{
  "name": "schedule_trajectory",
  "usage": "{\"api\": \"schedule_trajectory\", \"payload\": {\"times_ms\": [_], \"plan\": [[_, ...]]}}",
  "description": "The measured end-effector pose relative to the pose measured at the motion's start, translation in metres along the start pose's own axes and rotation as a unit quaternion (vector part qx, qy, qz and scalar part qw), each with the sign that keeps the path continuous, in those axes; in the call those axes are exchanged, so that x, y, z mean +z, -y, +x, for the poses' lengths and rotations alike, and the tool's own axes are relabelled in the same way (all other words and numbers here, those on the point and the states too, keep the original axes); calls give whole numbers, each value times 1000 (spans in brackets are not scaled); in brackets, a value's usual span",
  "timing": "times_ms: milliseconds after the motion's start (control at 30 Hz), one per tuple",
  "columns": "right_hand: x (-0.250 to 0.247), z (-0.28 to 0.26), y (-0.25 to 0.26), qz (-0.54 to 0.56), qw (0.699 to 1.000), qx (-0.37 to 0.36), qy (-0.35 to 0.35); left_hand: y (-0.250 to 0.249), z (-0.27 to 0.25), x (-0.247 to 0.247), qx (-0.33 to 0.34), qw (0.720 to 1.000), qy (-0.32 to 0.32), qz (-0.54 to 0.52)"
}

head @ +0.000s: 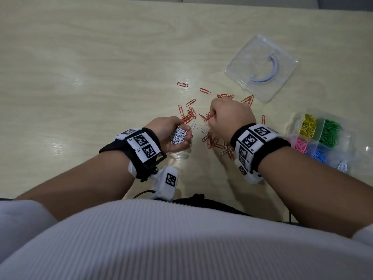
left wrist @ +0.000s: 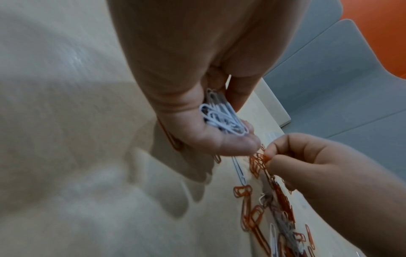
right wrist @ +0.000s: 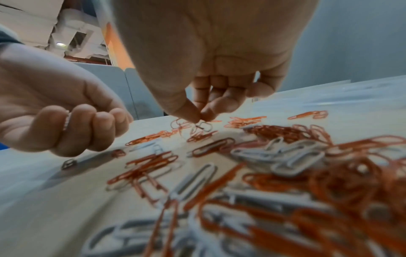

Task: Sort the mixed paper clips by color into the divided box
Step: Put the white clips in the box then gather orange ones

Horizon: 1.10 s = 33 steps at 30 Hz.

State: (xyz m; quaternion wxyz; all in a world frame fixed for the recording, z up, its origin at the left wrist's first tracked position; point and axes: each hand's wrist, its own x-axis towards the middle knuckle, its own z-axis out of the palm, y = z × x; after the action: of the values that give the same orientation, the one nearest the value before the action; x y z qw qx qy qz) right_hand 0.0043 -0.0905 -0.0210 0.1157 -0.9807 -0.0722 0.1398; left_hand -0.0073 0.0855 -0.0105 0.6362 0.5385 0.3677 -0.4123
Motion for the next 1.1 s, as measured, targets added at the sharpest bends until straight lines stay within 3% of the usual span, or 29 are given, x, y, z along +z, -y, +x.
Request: {"api": "schedule_trajectory", "payload": {"times_ms": [100, 267, 500, 600, 733, 800, 867, 900, 1000, 1100], "plan": [[0, 1, 5, -4, 999, -30, -22, 0, 0, -2, 3, 1000, -5, -1], [10, 0, 24, -29, 990, -126, 58, -1, 1, -7, 12, 1000, -19, 4], [12, 2, 29, -81, 988, -116, 60, -1, 0, -10, 18, 1000, -22, 13], [6, -2, 30, 24, 992, -117, 43, -1, 0, -8, 23, 999, -23, 31], [-3, -6, 42, 153, 975, -149, 61, 2, 1, 0, 52, 998, -25, 39], [-4, -5, 43, 174, 979, -103, 38, 2, 1, 3, 45, 999, -6, 22], [-5, -2, 35, 135, 990, -30, 21, 0, 0, 3, 17, 1000, 13, -4], [-5, -2, 30, 66, 997, -12, 35, -1, 1, 2, 6, 1000, 12, -6], [3, -8, 20, -100, 992, -32, 67, 0, 1, 0, -2, 1000, 3, -1], [10, -11, 20, -103, 992, -31, 58, -1, -1, 2, 3, 1000, 0, 16]]}}
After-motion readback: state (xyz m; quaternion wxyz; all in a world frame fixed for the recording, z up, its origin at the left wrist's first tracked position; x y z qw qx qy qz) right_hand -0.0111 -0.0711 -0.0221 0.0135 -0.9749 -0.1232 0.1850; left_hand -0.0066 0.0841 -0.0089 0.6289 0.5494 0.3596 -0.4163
